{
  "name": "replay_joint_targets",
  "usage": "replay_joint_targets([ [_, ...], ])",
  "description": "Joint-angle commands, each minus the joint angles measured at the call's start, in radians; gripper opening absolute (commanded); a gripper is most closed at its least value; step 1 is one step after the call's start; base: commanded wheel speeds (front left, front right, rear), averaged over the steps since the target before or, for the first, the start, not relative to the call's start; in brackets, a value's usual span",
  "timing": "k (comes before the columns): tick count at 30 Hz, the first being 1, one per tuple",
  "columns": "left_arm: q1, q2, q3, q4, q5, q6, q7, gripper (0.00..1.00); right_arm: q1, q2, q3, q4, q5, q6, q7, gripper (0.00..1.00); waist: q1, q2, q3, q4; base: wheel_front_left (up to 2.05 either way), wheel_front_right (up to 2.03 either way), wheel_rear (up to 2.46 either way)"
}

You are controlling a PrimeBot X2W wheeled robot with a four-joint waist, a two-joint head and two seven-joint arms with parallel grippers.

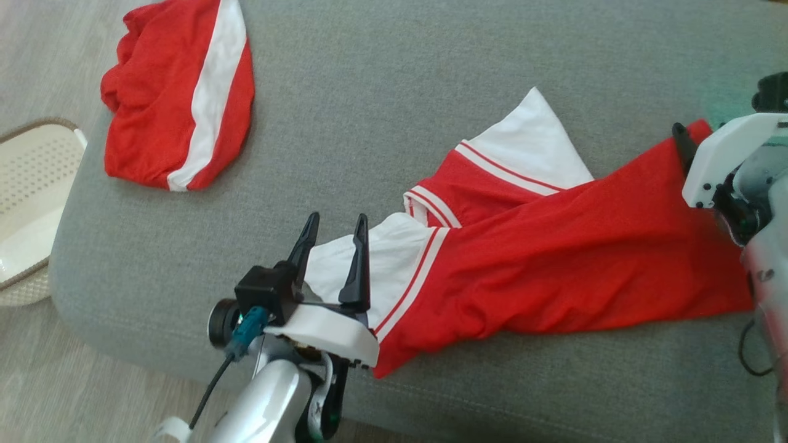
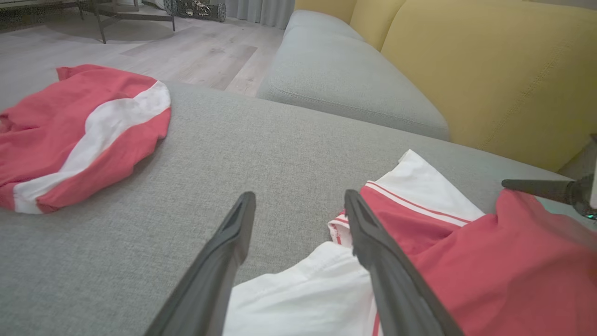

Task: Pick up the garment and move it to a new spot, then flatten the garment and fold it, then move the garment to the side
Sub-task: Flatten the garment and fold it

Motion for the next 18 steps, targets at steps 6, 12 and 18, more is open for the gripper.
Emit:
replay_joint_targets([
  [6, -0.058, 0.001, 0.020, -0.042, -0.018, 0.013, -0.006, 1.00, -0.075, -0.008, 0.058, 0.036, 0.034, -0.001, -0.017, 0.45, 0.0000, 0.0000, 0.023, 0.011, 0.00, 0.00, 0.00],
  [12, -0.064, 0.001, 0.024, -0.038, -0.019, 0.021, -0.006, 1.00, -0.083, -0.003, 0.080, 0.070, 0.071, -0.001, -0.073, 0.00, 0.0000, 0.0000, 0.017, -0.004, 0.00, 0.00, 0.00],
  [18, -0.053, 0.001, 0.044, -0.024, -0.019, 0.018, -0.006, 1.00, -0.087, 0.018, 0.070, 0.040, 0.145, -0.001, -0.231, 0.00, 0.0000, 0.0000, -0.033, -0.056, 0.00, 0.00, 0.00],
])
